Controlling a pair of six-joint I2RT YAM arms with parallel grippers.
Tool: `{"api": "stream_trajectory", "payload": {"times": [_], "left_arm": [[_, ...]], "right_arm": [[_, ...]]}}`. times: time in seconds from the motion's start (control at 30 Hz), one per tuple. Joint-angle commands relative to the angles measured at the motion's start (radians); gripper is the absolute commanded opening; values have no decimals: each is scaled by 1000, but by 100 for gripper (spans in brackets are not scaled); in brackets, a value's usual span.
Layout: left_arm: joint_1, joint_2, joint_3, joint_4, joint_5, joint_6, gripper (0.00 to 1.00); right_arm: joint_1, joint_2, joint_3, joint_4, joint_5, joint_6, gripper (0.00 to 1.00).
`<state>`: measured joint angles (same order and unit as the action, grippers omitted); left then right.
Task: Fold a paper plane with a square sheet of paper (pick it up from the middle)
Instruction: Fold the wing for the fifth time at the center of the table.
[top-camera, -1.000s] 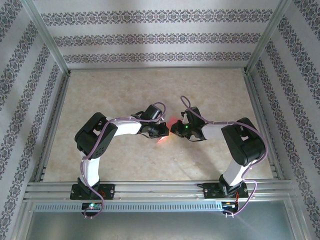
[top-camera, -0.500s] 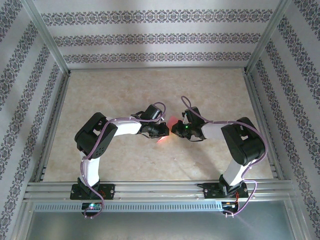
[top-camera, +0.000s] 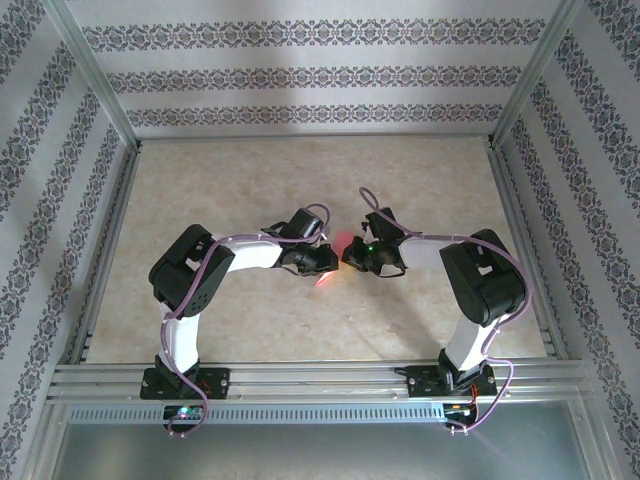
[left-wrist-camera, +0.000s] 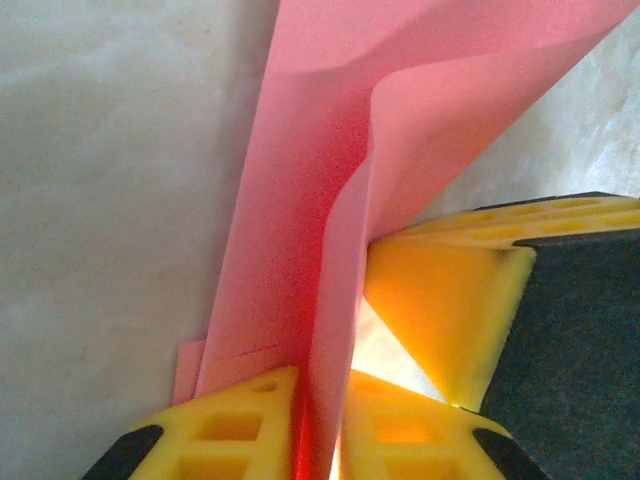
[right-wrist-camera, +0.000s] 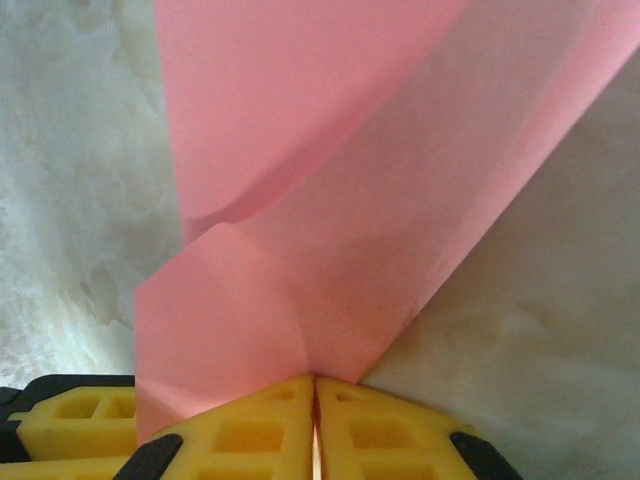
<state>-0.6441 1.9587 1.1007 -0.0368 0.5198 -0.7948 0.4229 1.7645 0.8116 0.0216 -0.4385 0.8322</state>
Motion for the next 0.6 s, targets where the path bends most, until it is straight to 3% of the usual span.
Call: {"api": "stream_trajectory", "payload": {"times": [0.0, 0.3, 0.57], "left_arm": [[18, -8, -36, -66, -17, -18, 14], [19, 12, -29, -63, -30, -43, 10], [20, 14, -28, -64, -36, -55, 10]], "right_arm": [[-16, 46, 1, -69, 81, -31, 11], [-36, -54, 3, 72, -114, -108, 12], [-32, -36, -11, 147, -159, -80, 13]]}}
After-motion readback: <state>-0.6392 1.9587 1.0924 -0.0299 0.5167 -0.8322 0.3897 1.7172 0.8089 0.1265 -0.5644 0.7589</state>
